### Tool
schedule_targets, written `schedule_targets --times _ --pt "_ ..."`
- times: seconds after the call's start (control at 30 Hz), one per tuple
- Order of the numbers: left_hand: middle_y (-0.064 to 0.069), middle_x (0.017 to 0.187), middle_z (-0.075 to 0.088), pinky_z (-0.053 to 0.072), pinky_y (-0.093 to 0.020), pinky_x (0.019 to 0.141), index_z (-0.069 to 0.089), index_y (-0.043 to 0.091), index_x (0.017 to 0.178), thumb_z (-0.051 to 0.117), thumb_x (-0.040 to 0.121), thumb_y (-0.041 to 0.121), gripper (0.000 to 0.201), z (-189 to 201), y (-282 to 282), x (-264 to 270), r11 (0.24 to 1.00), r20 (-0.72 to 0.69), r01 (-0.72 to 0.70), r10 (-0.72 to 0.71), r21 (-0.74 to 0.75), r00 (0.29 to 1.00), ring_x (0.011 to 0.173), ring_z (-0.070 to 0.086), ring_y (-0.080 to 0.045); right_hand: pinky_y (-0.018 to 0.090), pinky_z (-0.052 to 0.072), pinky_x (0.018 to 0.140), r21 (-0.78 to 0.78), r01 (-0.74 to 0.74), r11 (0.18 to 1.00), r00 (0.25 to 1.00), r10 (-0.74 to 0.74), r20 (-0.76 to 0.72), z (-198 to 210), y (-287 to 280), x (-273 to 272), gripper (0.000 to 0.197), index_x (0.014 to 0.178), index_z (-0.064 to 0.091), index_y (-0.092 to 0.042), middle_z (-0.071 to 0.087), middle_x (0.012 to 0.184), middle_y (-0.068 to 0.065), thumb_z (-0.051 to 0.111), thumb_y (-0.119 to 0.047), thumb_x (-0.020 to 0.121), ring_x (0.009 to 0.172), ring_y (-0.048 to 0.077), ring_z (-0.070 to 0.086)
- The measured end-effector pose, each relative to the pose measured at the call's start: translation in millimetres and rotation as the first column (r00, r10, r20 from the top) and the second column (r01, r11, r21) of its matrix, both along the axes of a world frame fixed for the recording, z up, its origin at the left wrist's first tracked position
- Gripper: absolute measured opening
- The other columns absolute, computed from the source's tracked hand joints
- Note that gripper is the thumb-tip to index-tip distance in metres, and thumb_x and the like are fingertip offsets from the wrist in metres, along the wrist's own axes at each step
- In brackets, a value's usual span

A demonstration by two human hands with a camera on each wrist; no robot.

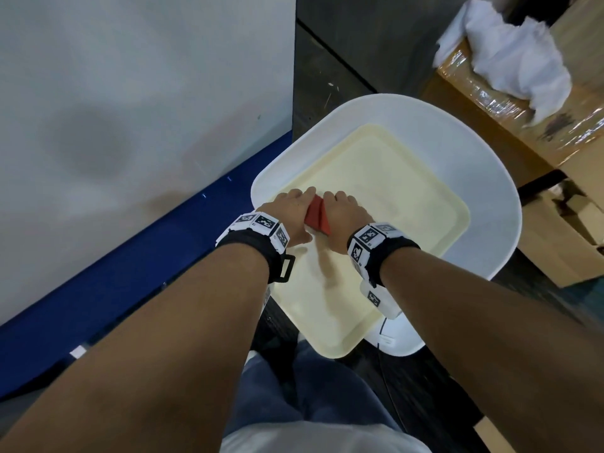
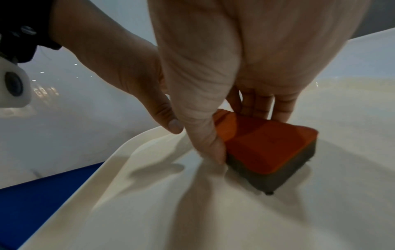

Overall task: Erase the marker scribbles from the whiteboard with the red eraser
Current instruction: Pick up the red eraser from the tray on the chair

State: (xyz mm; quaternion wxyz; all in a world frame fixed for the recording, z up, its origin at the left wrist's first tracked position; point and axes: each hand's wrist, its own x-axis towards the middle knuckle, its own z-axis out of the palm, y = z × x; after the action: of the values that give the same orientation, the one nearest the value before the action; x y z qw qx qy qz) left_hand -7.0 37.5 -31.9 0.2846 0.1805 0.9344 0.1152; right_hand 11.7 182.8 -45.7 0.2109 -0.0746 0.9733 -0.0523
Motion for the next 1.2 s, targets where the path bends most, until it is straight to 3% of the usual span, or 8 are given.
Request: schedule_targets --times 0.1,0.2,0.3,0.47,0.67,0.9,1.07,1.2 --pt "-0.002 0.147 0.035 0.047 -0.048 0.096 0.021 0.023 0.15 0.071 0.082 0.028 0.084 2 -1 -1 1.0 -0.041 -0.005 0.004 -0.021 0.999 0.133 0.039 -0.026 0.034 0.041 0.082 -0.037 -0.087 0.996 0.995 0.088 0.042 7 -4 -5 0.049 0.124 0.045 -0.006 0.044 0.122 0.011 0.068 -0.016 0.082 0.111 0.028 0.046" --pt "-0.002 0.128 0.046 0.05 -0.047 0.091 0.045 0.019 0.131 0.069 0.083 0.022 0.054 5 -7 -3 0.999 -0.073 -0.032 0.031 -0.01 0.997 0.121 0.046 -0.024 0.034 0.045 0.084 -0.11 -0.115 0.987 0.991 0.122 0.059 20 -10 -10 0.051 0.124 0.046 -0.007 0.043 0.118 0.009 0.068 -0.011 0.078 0.11 0.026 0.046" --pt "-0.003 0.115 0.051 0.051 -0.046 0.087 0.051 0.015 0.119 0.067 0.084 0.024 0.04 15 -18 -3 0.997 -0.076 -0.073 0.071 -0.024 0.995 0.108 0.052 -0.023 0.039 0.048 0.085 -0.132 -0.152 0.98 0.986 0.16 0.052 31 -18 -14 0.046 0.117 0.047 -0.009 0.044 0.115 0.008 0.067 -0.01 0.076 0.108 0.026 0.047" --pt "-0.003 0.116 0.051 0.052 -0.045 0.085 0.05 0.015 0.122 0.074 0.079 0.018 0.049 31 -38 4 0.993 -0.116 -0.115 0.11 -0.033 0.987 0.106 0.054 -0.024 0.041 0.05 0.085 -0.125 -0.226 0.966 0.972 0.232 0.043 51 -36 -19 0.049 0.118 0.047 -0.011 0.044 0.115 0.008 0.07 -0.012 0.075 0.107 0.025 0.048" --pt "-0.005 0.107 0.053 0.052 -0.044 0.08 0.053 0.013 0.11 0.067 0.08 0.011 0.033 50 -69 17 0.965 -0.165 -0.263 0.259 -0.001 0.952 0.088 0.056 -0.025 0.039 0.046 0.082 -0.078 -0.351 0.933 0.936 0.348 -0.04 71 -58 -22 0.044 0.114 0.047 -0.017 0.048 0.114 0.005 0.069 -0.018 0.076 0.107 0.026 0.049" --pt "-0.011 0.111 0.056 0.044 -0.035 0.073 0.055 0.009 0.114 0.069 0.077 0.007 0.039 75 -127 49 0.909 -0.21 -0.417 0.407 -0.003 0.889 0.099 0.06 -0.033 0.041 0.049 0.084 -0.142 -0.487 0.862 0.873 0.481 -0.076 90 -108 -17 0.046 0.116 0.051 -0.018 0.051 0.112 0.004 0.072 -0.026 0.077 0.107 0.025 0.05" --pt "-0.007 0.114 0.053 0.05 -0.04 0.079 0.052 0.014 0.121 0.067 0.078 0.008 0.047 95 -169 78 0.881 -0.271 -0.472 0.451 -0.017 0.851 0.103 0.057 -0.031 0.043 0.051 0.081 -0.145 -0.603 0.784 0.797 0.59 -0.126 106 -158 -9 0.049 0.116 0.051 -0.016 0.049 0.108 0.005 0.076 -0.025 0.074 0.104 0.026 0.051" --pt "-0.006 0.108 0.052 0.053 -0.045 0.079 0.053 0.015 0.113 0.066 0.076 0.009 0.039 111 -208 104 0.848 -0.331 -0.53 0.5 -0.004 0.801 0.098 0.058 -0.031 0.041 0.05 0.081 -0.132 -0.669 0.732 0.742 0.645 -0.182 122 -201 2 0.045 0.115 0.05 -0.017 0.049 0.108 0.005 0.073 -0.02 0.076 0.101 0.025 0.05"
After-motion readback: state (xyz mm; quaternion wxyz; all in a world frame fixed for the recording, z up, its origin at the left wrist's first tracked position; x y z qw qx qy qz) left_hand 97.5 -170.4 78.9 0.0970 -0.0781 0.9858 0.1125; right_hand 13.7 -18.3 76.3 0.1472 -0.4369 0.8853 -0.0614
